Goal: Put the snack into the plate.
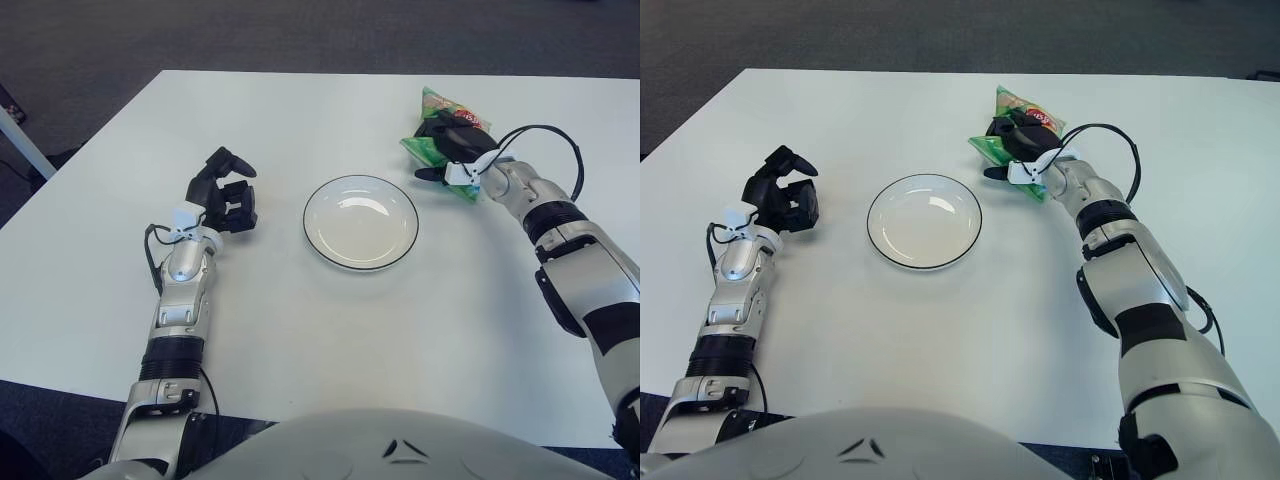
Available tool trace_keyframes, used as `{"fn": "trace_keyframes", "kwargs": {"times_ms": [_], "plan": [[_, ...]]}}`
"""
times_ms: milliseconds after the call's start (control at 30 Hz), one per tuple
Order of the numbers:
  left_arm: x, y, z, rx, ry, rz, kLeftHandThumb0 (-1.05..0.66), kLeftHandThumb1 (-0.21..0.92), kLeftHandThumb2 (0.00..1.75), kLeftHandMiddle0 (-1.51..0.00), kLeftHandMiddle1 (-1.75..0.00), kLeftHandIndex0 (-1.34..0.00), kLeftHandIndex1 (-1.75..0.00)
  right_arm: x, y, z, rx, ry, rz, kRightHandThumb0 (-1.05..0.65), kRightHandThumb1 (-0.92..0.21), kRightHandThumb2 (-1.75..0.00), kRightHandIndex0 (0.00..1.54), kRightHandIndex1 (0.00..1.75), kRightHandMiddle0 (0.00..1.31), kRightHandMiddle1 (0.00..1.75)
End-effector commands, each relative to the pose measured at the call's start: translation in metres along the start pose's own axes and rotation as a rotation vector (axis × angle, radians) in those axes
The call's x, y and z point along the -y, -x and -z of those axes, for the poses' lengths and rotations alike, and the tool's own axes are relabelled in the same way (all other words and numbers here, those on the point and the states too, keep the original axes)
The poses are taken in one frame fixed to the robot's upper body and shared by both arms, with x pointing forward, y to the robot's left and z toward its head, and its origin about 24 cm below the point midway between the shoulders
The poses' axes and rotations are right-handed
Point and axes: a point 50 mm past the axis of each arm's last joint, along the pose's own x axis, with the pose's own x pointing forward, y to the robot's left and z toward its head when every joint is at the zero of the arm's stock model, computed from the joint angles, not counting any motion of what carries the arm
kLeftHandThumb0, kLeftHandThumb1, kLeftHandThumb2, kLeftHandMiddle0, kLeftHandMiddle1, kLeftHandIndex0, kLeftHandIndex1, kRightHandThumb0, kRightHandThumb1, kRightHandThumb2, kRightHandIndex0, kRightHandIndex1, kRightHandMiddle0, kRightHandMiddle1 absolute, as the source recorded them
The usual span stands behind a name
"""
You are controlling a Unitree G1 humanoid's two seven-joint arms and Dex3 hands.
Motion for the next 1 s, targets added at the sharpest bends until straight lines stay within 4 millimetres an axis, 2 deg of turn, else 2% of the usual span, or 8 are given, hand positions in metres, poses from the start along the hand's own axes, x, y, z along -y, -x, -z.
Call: {"fn": "trace_keyframes", "kwargs": {"times_ms": [0, 100, 133, 200, 233, 333, 533, 967], "plan": [[0.005, 0.046, 0.046, -0.213, 0.045, -0.039, -0.45, 0.43, 1.18, -1.23, -1.75, -0.53, -1.75, -0.013, 0.006, 0.007, -0.033, -0.009, -0.063, -0.91, -0.92, -0.58, 0.05, 0.22, 0.0, 1.14], [0.005, 0.045, 0.046, -0.21, 0.046, -0.036, -0.45, 0.42, 1.18, -1.23, -1.75, -0.53, -1.75, -0.014, 0.006, 0.006, -0.033, -0.003, -0.026, -0.84, -0.87, -0.55, 0.02, 0.73, 0.05, 1.28], [0.005, 0.045, 0.046, -0.208, 0.047, -0.035, -0.45, 0.42, 1.18, -1.23, -1.75, -0.53, -1.75, -0.012, 0.006, 0.006, -0.028, 0.0, -0.005, -0.68, -0.81, -0.62, 0.01, 1.05, 0.18, 1.41], [0.005, 0.045, 0.046, -0.204, 0.047, -0.033, -0.45, 0.42, 1.18, -1.23, -1.75, -0.53, -1.75, -0.01, 0.007, 0.006, -0.027, 0.005, 0.034, -0.54, -0.69, -0.8, 0.0, 1.39, 0.3, 1.56], [0.005, 0.045, 0.046, -0.203, 0.047, -0.032, -0.45, 0.42, 1.19, -1.23, -1.75, -0.53, -1.75, -0.01, 0.007, 0.006, -0.03, 0.008, 0.05, -0.35, -0.58, -0.94, 0.15, 1.48, 0.39, 1.63], [0.005, 0.045, 0.046, -0.2, 0.046, -0.03, -0.45, 0.42, 1.19, -1.23, -1.75, -0.53, -1.75, -0.01, 0.008, 0.006, -0.044, -0.001, 0.133, -0.11, -0.36, -1.21, 0.44, 1.51, 0.55, 1.71], [0.005, 0.044, 0.047, -0.196, 0.048, -0.028, -0.45, 0.42, 1.19, -1.23, -1.75, -0.54, -1.75, -0.008, 0.012, 0.007, -0.064, -0.061, 0.289, -0.01, -0.09, -1.47, 0.81, 1.41, 0.68, 1.74], [0.007, 0.042, 0.049, -0.193, 0.05, -0.027, -0.45, 0.41, 1.2, -1.23, -1.75, -0.54, -1.75, -0.002, 0.014, 0.01, -0.103, -0.17, 0.403, 0.0, -0.13, -1.51, 0.76, 1.66, 0.54, 1.75]]}}
